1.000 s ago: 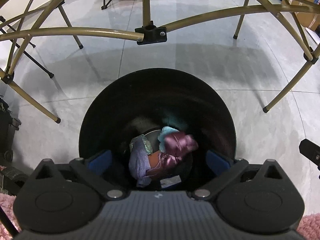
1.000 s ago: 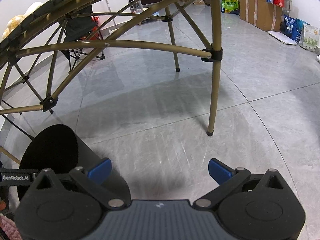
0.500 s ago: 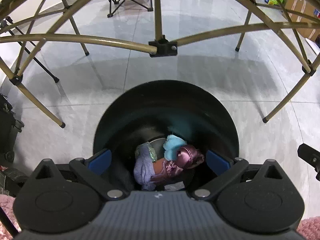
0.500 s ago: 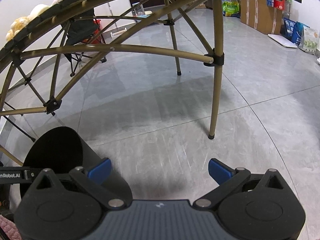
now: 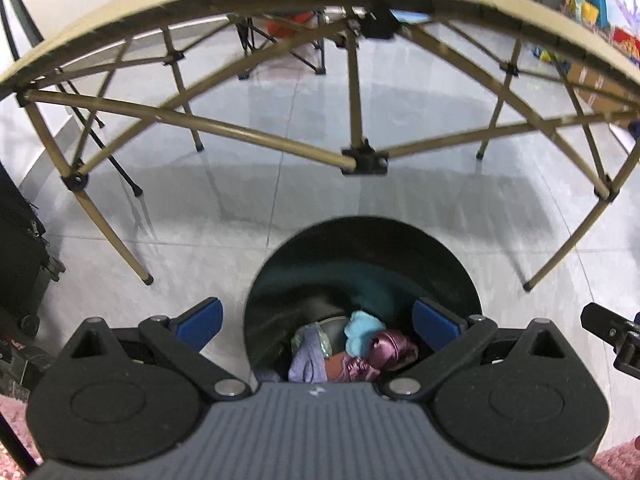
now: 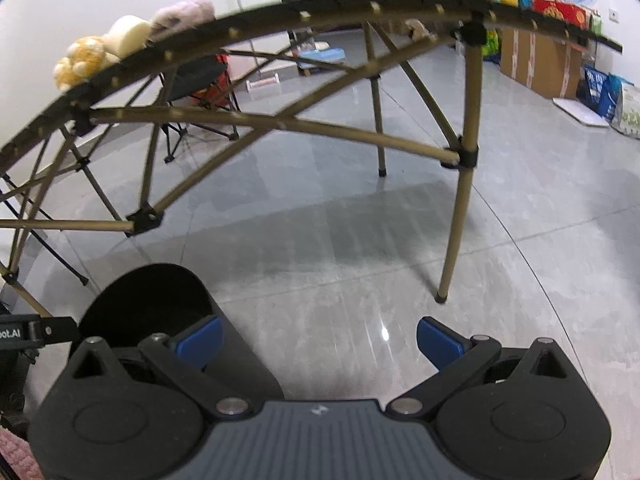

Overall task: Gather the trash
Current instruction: 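Raise both tools back toward the table items, then grasp the white foam roll with the right tool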

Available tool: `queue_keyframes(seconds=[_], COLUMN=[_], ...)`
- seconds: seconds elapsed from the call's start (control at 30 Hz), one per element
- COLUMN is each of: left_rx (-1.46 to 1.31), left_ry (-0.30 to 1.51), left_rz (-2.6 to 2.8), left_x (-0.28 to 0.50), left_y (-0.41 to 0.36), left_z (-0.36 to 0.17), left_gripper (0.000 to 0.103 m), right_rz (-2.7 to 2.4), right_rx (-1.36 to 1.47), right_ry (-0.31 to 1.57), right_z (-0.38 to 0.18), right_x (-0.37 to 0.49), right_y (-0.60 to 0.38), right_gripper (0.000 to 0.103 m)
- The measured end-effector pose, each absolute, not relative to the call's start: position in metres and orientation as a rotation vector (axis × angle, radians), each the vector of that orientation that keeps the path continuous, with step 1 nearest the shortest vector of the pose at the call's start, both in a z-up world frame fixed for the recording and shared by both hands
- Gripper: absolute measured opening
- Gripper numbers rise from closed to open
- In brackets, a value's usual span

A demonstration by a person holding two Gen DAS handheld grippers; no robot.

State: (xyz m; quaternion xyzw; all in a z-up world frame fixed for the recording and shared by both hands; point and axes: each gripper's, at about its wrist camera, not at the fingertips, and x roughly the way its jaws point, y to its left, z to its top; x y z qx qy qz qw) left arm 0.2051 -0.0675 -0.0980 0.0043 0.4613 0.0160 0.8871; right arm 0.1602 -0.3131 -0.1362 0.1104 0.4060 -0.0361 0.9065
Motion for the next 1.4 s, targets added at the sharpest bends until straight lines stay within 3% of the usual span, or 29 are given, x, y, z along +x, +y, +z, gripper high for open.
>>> queue_keyframes(seconds=[0.77, 1.4], left_rx=[-0.082, -0.102], left_ry=[0.679, 0.578], left_rz=[0.101, 0.132], left_x=[0.201, 0.275], left_y=[-0.016, 0.002], left_z=[0.004, 0.039], left_gripper=[0.103, 0.103], right_rz=[0.043, 0.117], right_rx=[0.145, 0.106], right_ry=[0.560, 0.420], right_z=[-0.030, 0.033], right_x=[0.171, 0.271], right_y=[-0.256, -0.222], right_gripper=[0.103, 0.103])
